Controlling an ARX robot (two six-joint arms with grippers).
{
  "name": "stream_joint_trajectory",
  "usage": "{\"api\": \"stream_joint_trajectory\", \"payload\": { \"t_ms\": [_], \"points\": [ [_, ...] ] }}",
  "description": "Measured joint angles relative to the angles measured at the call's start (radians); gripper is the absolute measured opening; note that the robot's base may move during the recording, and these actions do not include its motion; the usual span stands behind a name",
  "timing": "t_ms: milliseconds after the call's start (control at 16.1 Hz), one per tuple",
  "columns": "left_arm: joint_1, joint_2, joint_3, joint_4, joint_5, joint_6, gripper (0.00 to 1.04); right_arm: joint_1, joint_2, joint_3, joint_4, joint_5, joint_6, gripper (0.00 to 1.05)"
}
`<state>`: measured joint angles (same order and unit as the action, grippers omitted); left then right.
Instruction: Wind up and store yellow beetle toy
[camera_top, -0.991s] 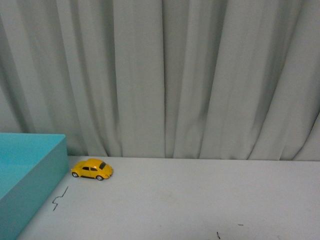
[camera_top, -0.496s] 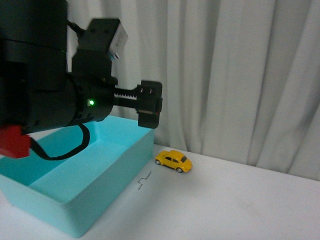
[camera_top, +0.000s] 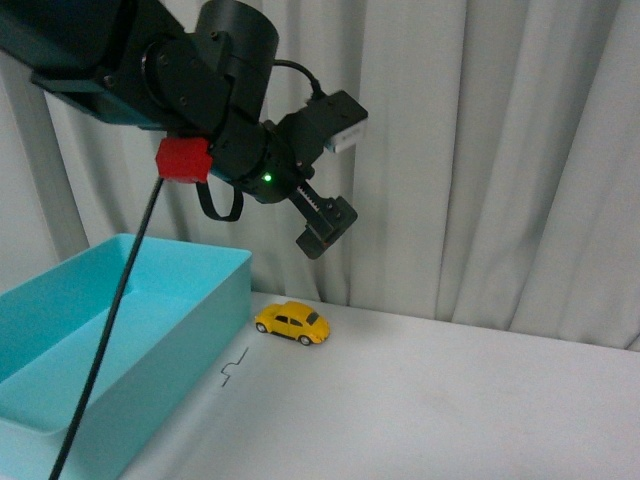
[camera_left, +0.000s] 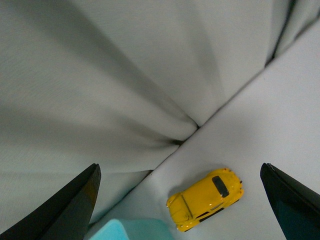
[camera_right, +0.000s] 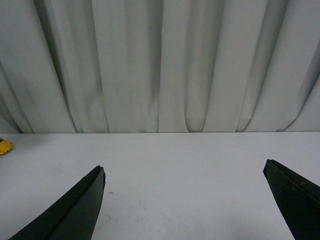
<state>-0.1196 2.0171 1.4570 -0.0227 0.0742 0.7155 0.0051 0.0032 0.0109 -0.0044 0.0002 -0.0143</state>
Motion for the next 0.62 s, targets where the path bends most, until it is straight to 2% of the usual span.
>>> {"api": "stream_joint_trajectory", "payload": {
  "t_ms": [248, 310, 496, 620],
  "points": [
    [-0.016, 0.187, 0.245, -0.323, -0.074, 0.373, 0.98, 0.000, 0.000, 0.000, 0.000, 0.000, 0.000, 0.98],
    [-0.018, 0.312, 0.434, -0.499, -0.159, 0.571, 0.98, 0.000, 0.000, 0.000, 0.000, 0.000, 0.000, 0.98],
    [-0.015, 0.400, 0.517, -0.583, -0.241, 0.686, 0.98, 0.000, 0.000, 0.000, 0.000, 0.000, 0.000, 0.98],
    [-0.014, 0.459, 0.574, -0.608, -0.268, 0.694, 0.98, 0.000, 0.000, 0.000, 0.000, 0.000, 0.000, 0.98]
  ]
}}
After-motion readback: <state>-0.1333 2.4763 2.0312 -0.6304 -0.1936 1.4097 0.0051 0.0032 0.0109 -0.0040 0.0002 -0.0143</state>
